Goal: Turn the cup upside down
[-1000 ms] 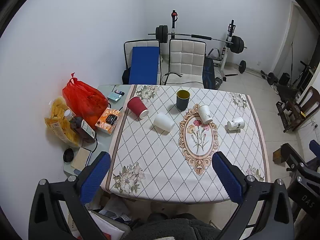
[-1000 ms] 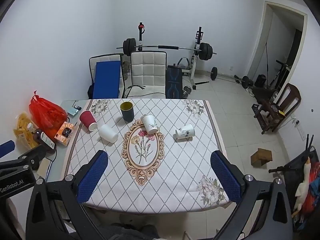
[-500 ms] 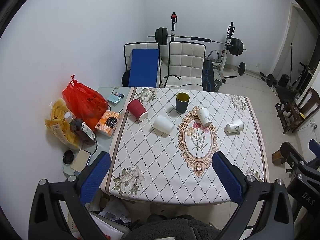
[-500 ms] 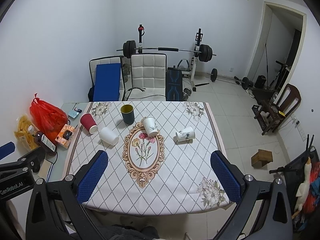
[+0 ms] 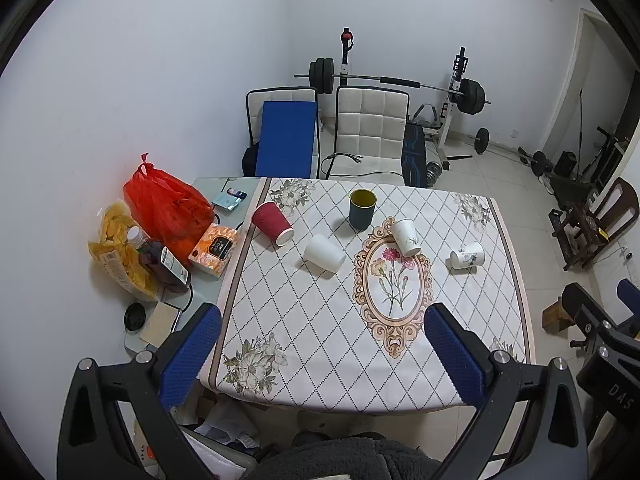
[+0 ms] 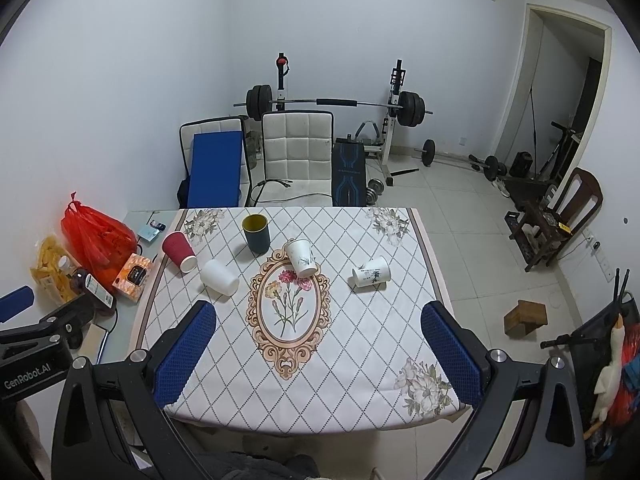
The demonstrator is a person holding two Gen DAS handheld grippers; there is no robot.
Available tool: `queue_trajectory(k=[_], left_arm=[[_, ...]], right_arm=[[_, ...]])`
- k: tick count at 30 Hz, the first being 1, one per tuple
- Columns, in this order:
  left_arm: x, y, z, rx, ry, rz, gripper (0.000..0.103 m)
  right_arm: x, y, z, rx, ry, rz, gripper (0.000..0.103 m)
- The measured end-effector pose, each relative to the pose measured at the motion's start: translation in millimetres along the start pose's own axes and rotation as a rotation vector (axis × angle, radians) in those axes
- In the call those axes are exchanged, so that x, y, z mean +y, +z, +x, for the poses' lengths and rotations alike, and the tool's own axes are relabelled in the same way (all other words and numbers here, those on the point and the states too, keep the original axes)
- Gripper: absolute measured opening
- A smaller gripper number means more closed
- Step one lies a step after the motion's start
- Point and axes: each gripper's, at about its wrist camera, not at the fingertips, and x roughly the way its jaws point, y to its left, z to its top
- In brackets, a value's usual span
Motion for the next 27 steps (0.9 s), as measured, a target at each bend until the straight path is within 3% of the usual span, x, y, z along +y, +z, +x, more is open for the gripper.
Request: queue_trajectory(k=[27], left_arm=[[-2.2,4.5,-2.5,-0.008,0.001,0.000,0.103]], right_arm=[[-0.9,5.1,-6.7,-0.013,0.008,0.003,0.103]])
